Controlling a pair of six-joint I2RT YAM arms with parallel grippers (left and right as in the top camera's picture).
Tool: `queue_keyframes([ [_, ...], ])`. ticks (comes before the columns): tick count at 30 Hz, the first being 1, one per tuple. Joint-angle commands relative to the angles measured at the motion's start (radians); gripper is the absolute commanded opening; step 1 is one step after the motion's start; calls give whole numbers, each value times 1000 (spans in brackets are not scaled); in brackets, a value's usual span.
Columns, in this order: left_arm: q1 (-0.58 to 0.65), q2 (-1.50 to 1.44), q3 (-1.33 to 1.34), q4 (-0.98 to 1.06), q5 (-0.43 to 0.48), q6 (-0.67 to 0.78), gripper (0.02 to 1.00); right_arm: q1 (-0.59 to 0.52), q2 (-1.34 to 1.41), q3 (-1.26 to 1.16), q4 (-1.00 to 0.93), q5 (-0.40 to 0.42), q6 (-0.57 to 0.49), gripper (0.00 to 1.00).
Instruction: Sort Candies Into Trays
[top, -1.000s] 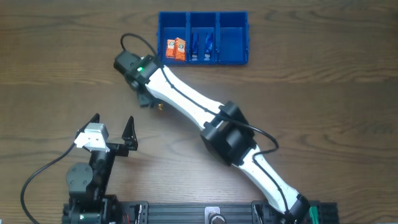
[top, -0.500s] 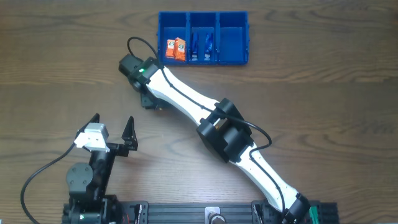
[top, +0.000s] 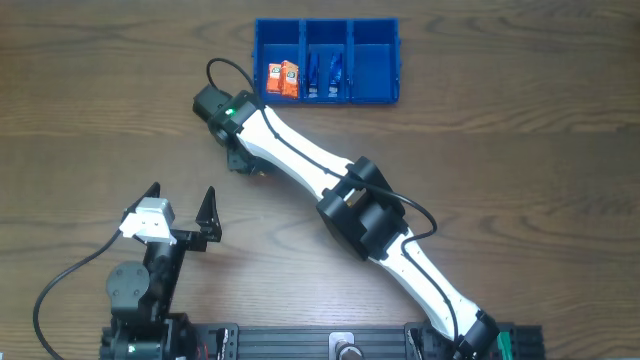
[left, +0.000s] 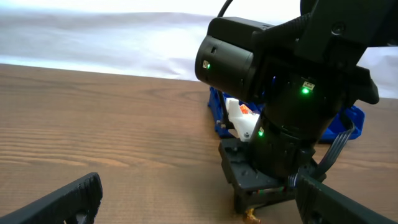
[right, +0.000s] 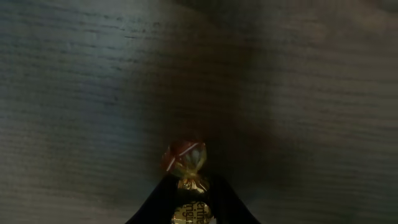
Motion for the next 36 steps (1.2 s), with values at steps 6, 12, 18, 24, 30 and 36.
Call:
queue_keyframes([
  [6,5,-5,-20,-31,21,11,998,-252,-381,2,33,193,-235,134],
  [12,5,-5,-20,-31,21,11,998,-463,-367,1,102,189,-315,139],
  [18,5,-5,-20,-31,21,11,998,-520,-296,1,147,151,-338,145],
  [24,5,-5,-20,-31,21,11,998,-522,-216,1,174,151,-338,148],
  [30,5,-5,-20,-31,21,11,998,-523,-177,1,185,151,-338,198],
  [36,5,-5,-20,-31,21,11,998,-522,-186,-1,196,151,-347,584],
])
